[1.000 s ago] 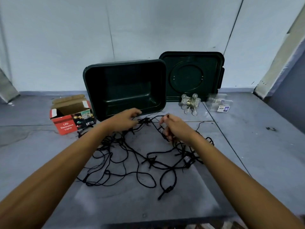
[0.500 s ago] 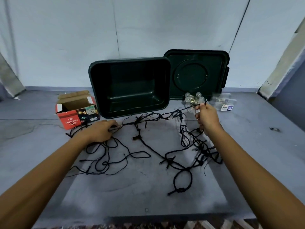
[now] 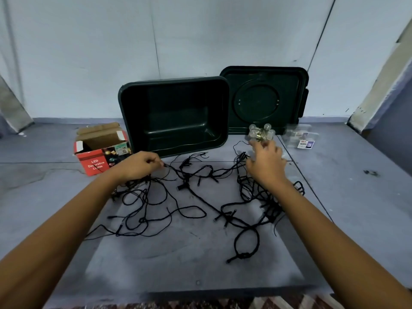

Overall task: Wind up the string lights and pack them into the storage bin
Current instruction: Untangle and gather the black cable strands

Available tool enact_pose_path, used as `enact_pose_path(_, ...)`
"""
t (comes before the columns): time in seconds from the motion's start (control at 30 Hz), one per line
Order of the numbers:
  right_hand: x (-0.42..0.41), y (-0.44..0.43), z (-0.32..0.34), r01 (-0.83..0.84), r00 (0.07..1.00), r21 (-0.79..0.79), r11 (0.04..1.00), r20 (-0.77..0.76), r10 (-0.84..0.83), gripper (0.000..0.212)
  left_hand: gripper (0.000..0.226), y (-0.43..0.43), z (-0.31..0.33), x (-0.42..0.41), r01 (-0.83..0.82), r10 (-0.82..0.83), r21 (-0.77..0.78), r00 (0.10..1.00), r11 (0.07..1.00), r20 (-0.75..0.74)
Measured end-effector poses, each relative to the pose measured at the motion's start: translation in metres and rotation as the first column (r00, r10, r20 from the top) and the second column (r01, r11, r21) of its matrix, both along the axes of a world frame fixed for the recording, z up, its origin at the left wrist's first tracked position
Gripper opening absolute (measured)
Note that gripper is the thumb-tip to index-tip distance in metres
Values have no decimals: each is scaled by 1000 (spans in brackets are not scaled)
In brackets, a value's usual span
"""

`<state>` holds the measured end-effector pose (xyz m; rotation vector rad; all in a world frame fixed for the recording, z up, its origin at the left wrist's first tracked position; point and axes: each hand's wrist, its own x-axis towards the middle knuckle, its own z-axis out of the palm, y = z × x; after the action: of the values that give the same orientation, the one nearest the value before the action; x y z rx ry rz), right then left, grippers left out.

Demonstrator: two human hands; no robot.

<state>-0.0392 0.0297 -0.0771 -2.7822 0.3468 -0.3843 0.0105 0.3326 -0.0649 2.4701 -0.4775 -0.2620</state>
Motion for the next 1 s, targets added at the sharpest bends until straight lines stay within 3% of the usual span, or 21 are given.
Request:
enact_pose_path(0.07,-2,15,4,-224,964,-167,960,107,243,43,22,-2,6,-2,3,-1,-82,1000,997,20)
enact_pose_path(0.13,2,27,-1,-434,900,-186,881,-57,432,43,19,-3,13,-5,-7,9,-167,1000,986,12)
enact_pose_path(0.2,6,32,-11,-470,863,-148,870,-281,419,41,19,-3,17,-5,-21,23,-222,1000,975,6)
enact_pose_path(0.3,5,29,-23,-384,902,-149,911,-273,336,29,20,4,15,-1,-106,115,-232,993,967,26)
enact_pose_path(0.4,6,17,-30,-279,955,-128,952,-141,261,28,18,16,7,5,-231,240,-91,965,969,104)
enact_pose_path(0.53,9,-4,-28,-112,994,21,993,-14,112,22,20,30,-5,13,-322,294,196,942,926,162)
enact_pose_path(0.7,10,-18,-25,-4,995,-10,1000,-99,3,25,28,32,-13,16,-298,285,473,953,829,101)
enact_pose_path(0.77,7,-6,-22,-22,993,-161,987,-122,3,34,32,25,-11,14,-299,288,549,951,780,110)
enact_pose_path(0.83,4,17,-17,-73,997,-267,961,-7,74,37,34,11,-9,10,-298,249,602,954,741,165)
enact_pose_path(0.9,-1,47,-16,-251,963,-248,936,33,267,32,34,-5,-9,8,-273,183,603,961,749,207)
enact_pose_path(1.0,-7,89,-27,-503,859,-79,861,-158,487,30,39,-30,-14,7,-148,34,509,973,848,227)
